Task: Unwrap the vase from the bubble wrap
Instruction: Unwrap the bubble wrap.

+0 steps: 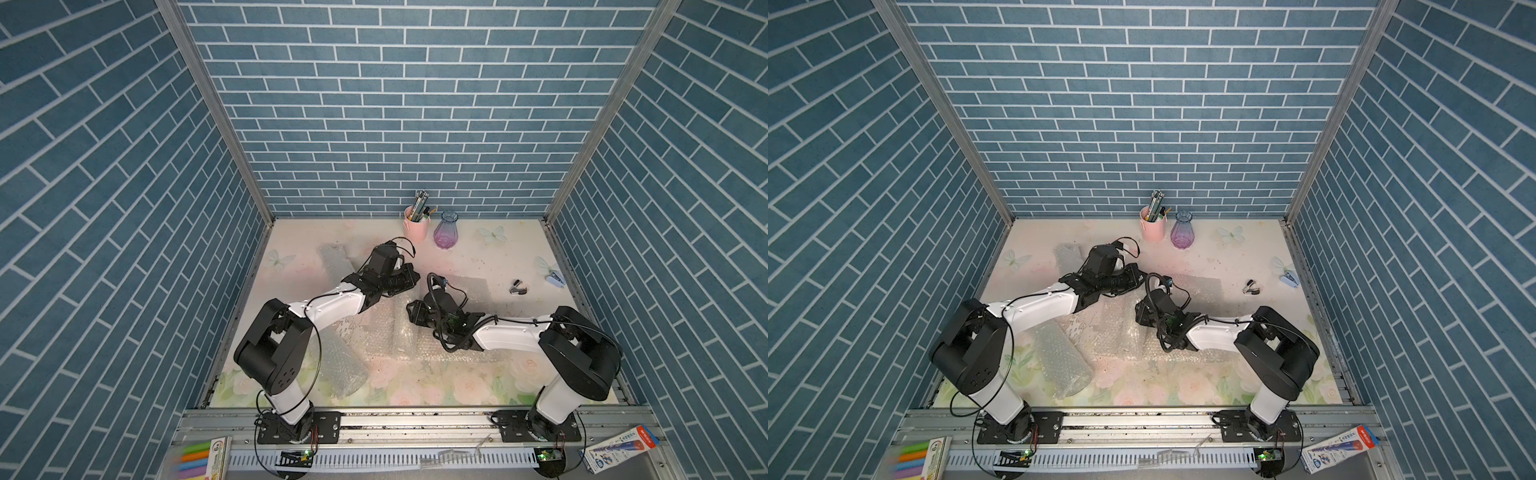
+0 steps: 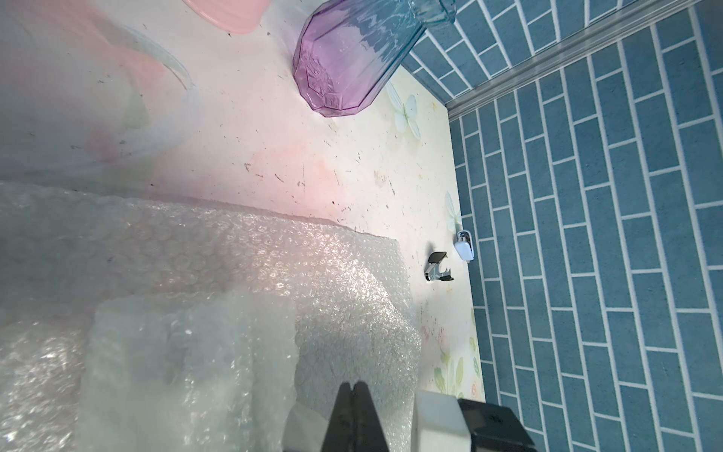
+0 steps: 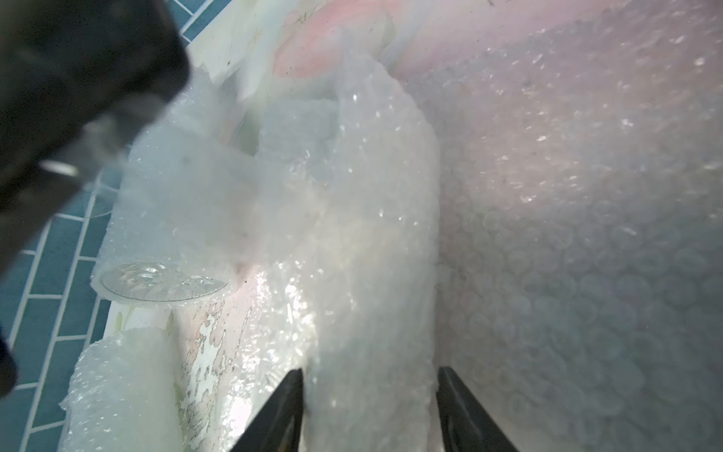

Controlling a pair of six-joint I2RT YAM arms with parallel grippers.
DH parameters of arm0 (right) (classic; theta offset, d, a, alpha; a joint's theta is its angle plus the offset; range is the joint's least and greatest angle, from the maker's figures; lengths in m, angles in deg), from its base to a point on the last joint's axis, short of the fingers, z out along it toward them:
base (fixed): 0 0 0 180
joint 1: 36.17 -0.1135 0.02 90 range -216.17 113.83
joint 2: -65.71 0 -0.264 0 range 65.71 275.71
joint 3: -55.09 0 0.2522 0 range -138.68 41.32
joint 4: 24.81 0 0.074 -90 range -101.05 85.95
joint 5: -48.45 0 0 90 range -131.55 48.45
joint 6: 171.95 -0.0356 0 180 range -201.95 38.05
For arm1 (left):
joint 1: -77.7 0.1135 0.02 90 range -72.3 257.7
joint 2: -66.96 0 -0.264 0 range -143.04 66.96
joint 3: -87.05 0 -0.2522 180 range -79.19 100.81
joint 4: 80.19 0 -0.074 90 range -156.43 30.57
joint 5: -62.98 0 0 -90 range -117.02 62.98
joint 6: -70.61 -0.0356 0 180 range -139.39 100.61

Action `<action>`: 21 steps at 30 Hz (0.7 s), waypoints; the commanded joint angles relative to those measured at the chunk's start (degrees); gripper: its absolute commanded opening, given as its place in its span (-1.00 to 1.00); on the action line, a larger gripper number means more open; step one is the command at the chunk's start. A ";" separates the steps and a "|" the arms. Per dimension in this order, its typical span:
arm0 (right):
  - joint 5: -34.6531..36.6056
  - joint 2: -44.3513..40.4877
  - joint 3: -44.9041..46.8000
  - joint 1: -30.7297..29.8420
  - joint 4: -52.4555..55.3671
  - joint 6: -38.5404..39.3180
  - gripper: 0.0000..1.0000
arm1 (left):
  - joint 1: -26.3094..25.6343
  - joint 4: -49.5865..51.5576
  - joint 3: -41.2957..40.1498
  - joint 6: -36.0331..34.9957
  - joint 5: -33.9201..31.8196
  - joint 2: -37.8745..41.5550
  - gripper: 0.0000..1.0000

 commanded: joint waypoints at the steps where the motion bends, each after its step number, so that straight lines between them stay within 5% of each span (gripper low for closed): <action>1: 1.38 -3.09 2.35 -0.23 0.64 1.31 0.28 | -0.46 1.22 1.52 -1.09 -1.16 -1.20 -1.00; 21: 16.23 -31.25 17.62 -0.21 10.67 2.20 0.34 | -6.21 10.94 11.68 -7.71 -3.61 -9.40 -0.84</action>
